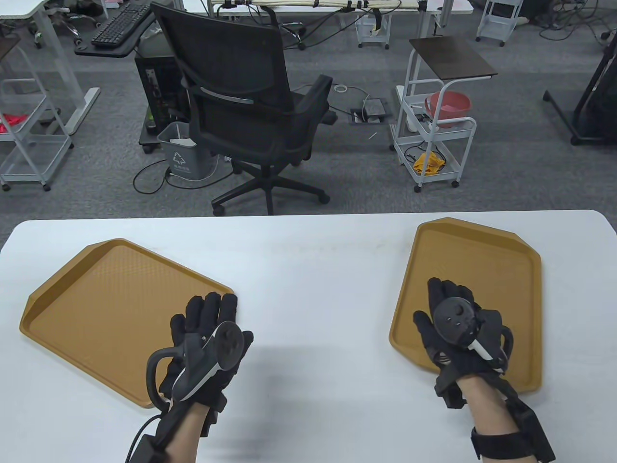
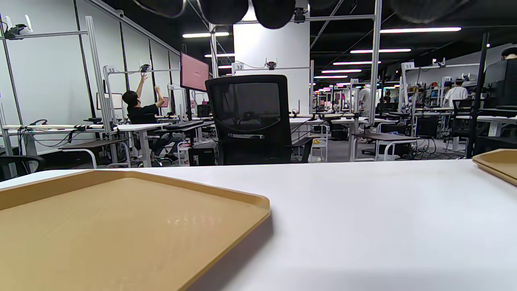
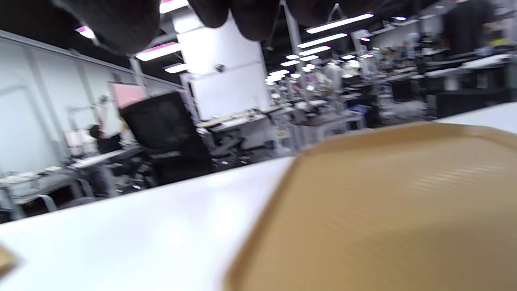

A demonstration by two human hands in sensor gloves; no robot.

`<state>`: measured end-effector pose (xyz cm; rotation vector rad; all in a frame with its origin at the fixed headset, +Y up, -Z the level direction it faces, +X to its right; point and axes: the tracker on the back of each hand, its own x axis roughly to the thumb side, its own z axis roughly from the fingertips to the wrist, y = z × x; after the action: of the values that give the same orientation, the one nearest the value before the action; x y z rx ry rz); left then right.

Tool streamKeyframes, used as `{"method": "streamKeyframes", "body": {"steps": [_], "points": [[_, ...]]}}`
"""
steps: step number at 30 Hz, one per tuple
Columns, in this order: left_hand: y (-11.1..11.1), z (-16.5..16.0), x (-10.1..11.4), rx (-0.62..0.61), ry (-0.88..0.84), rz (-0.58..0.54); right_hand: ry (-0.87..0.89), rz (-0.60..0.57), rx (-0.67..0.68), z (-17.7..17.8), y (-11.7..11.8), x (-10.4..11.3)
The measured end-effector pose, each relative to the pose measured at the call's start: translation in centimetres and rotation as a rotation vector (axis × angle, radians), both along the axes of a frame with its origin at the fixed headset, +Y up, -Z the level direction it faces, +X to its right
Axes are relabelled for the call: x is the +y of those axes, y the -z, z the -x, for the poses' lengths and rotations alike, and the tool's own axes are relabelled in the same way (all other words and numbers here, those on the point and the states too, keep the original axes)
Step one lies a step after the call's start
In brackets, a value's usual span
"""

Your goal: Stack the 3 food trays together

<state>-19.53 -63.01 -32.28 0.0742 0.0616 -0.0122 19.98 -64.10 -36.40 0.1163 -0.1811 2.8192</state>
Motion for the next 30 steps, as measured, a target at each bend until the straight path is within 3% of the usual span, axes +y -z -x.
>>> {"method": "streamKeyframes", "body": {"steps": [6, 16, 21, 26, 30], "points": [[-0.5, -0.3, 0.6, -0.012, -0.003, -0.032, 0.1, -0.064, 0.115, 3.9, -1.7, 0.6], [0.1, 0.4, -0.1, 0.04, 0.026, -0.026, 0.113, -0.053, 0.153, 4.1, -2.3, 1.0], [1.1, 5.3, -2.1, 0.219, -0.003, 0.081, 0.095, -0.048, 0.158, 3.3, -3.0, 1.0], [0.8, 12.2, -6.1, 0.483, -0.033, 0.222, 0.095, -0.039, 0.15, 2.5, -3.0, 1.0], [0.0, 15.9, -9.3, 0.657, -0.062, 0.31, 0.095, -0.027, 0.157, 2.7, -2.9, 0.9]]}}
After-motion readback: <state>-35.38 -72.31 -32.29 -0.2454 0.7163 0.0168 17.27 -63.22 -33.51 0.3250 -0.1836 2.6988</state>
